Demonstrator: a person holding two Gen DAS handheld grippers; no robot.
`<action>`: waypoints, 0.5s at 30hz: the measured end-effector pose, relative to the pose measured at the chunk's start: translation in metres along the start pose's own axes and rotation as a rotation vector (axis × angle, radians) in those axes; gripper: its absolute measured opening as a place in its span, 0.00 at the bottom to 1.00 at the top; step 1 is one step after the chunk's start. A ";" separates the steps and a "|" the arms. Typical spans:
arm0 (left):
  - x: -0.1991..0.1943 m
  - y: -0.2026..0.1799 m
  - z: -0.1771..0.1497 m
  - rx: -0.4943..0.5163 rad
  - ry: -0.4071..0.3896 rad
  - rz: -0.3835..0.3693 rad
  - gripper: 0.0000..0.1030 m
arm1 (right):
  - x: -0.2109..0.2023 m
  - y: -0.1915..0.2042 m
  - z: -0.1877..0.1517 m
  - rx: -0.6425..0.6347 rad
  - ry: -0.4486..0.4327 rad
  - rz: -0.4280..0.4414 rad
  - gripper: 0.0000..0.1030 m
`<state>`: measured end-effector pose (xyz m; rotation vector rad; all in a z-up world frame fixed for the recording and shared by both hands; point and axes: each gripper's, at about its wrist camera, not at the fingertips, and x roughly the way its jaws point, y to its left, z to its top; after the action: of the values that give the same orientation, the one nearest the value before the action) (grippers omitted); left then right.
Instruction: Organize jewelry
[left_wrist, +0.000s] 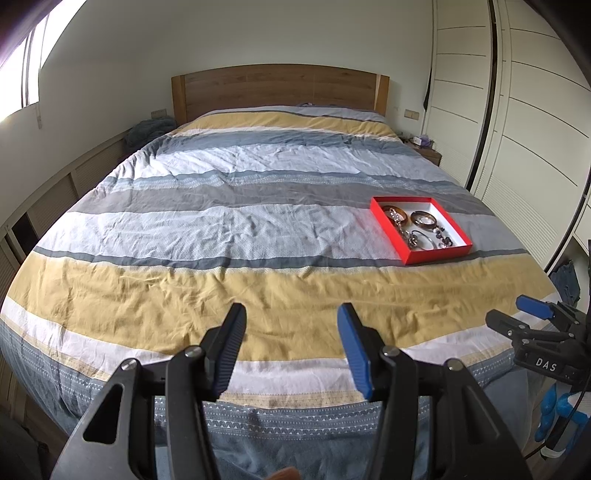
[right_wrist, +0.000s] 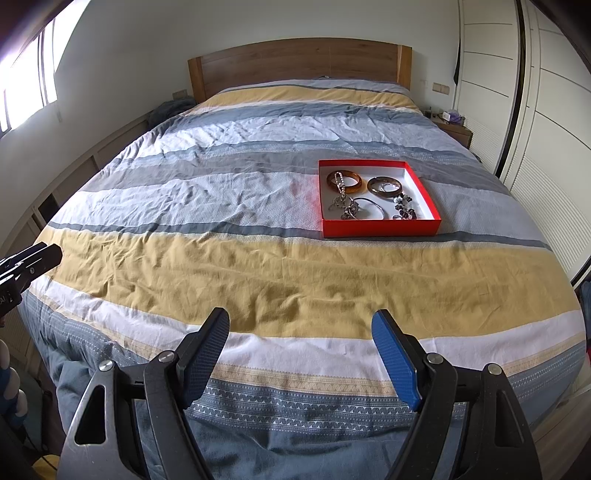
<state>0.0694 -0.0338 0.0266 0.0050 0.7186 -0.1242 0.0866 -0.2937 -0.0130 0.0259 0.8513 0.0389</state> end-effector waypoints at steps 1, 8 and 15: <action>0.000 0.000 0.001 0.000 -0.001 -0.001 0.48 | 0.000 0.000 0.000 0.000 0.000 -0.001 0.76; 0.001 -0.002 -0.003 0.004 0.005 -0.007 0.48 | 0.003 -0.002 -0.004 0.000 0.004 -0.006 0.76; 0.002 -0.002 -0.004 0.006 0.008 -0.007 0.48 | 0.005 -0.002 -0.004 -0.005 0.010 -0.015 0.76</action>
<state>0.0682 -0.0362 0.0220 0.0090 0.7264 -0.1327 0.0865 -0.2957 -0.0194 0.0149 0.8613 0.0274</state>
